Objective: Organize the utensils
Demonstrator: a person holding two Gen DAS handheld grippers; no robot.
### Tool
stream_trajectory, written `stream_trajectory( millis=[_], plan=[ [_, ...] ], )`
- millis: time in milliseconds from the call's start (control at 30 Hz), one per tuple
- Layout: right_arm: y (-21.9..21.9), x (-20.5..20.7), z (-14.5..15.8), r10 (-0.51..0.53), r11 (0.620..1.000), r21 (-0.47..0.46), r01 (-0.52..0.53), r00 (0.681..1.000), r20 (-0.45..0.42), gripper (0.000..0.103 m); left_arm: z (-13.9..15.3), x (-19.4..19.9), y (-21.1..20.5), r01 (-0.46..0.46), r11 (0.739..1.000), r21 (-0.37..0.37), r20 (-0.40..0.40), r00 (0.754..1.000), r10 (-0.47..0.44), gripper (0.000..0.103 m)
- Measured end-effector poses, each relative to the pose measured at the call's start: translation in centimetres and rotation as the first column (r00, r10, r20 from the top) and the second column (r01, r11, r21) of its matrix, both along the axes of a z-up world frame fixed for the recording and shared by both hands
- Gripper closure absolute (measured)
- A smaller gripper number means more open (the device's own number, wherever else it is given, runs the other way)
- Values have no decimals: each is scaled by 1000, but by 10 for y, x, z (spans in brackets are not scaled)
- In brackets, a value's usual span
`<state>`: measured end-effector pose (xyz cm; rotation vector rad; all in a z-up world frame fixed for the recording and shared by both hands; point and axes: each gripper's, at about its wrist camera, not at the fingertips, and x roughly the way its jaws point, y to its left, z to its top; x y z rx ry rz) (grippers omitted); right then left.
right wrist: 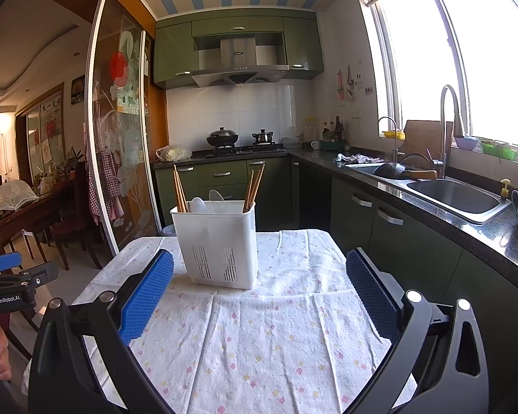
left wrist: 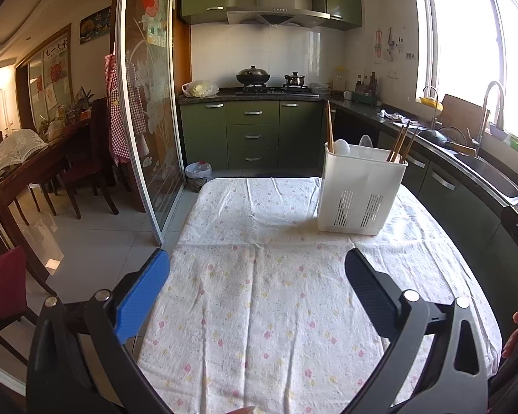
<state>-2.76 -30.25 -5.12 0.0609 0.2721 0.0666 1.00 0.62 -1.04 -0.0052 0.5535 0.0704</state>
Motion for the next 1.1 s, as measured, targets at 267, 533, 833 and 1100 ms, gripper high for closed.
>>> stream_trajectory(
  millis=[267,533,833,1100],
  plan=[
    [0,0,0,-2,1000,-2,2,1000,-1,4,-1,2,0,19,1000,-6,-2,1000,-19,6],
    [0,1,-1,-3,1000,-1,3,1000,-1,4,0,3,1,75,995,-64,30,997,-73,6],
    [0,2,-2,-8,1000,1,8,1000,-2,4,-5,7,1,93,992,-84,31,995,-91,6],
    [-1,4,-5,-11,1000,0,11,1000,-7,4,-12,17,2,65,995,-81,-28,997,-68,6]
  ],
)
